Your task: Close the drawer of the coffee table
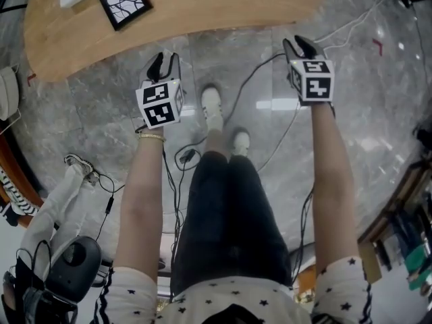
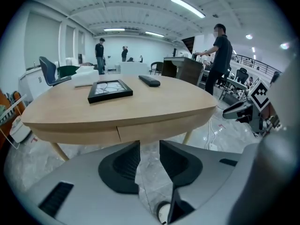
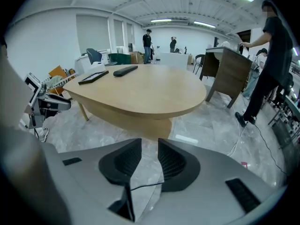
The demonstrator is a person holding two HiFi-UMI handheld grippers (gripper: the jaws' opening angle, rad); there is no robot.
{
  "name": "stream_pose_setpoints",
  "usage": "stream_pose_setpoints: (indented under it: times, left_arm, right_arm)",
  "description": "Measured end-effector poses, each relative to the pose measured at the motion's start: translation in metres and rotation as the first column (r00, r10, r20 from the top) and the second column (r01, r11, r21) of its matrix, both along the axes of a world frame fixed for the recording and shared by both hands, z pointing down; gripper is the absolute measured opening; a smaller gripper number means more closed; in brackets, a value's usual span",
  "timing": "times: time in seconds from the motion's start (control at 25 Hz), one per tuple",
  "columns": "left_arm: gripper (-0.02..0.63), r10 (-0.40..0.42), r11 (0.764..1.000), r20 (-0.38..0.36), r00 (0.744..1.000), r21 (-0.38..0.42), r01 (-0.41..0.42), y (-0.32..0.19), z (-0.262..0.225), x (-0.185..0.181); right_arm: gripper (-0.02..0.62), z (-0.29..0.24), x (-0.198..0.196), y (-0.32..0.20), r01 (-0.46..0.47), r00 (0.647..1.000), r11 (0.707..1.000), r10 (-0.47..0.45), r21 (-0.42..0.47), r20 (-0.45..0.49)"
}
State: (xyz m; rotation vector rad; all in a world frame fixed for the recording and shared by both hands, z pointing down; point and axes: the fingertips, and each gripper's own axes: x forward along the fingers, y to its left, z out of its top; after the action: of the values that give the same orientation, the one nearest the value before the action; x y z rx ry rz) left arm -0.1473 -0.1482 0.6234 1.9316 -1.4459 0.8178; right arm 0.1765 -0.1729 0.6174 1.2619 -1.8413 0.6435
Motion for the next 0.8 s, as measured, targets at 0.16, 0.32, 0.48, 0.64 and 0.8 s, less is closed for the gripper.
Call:
stream_pose_setpoints:
  times: [0.16, 0.32, 0.48, 0.64, 0.8]
  left_arm:
    - [0.064, -0.028, 0.999, -0.010, 1.000, 0.024, 0.028, 0.009, -0.020, 0.006]
    - [0.017, -0.056, 0.998, -0.013, 0.998, 0.040, 0.056, 0.026, -0.048, 0.011]
    - [0.008, -0.067, 0.996, -0.039, 0.997, 0.059, 0.070, 0.042, -0.079, 0.020]
    - [0.008, -0.081, 0.994, -0.057, 0.995, 0.070, 0.085, 0.057, -0.111, 0.030]
    - [0.008, -0.081, 0.993, -0.069, 0.994, 0.075, 0.086, 0.072, -0.144, 0.043]
  right_arm:
    - [0.062, -0.017, -0.003, 0.013, -0.024, 1.000, 0.999, 0.024, 0.023, -0.003]
    - [0.017, -0.045, -0.005, 0.034, -0.058, 0.998, 0.997, 0.057, 0.042, 0.013]
    - [0.011, -0.080, -0.011, 0.053, -0.081, 0.996, 0.995, 0.078, 0.065, 0.046]
    - [0.009, -0.113, -0.014, 0.069, -0.095, 0.993, 0.991, 0.088, 0.089, 0.074]
    - [0.009, -0.148, -0.019, 0.085, -0.089, 0.992, 0.990, 0.079, 0.108, 0.096]
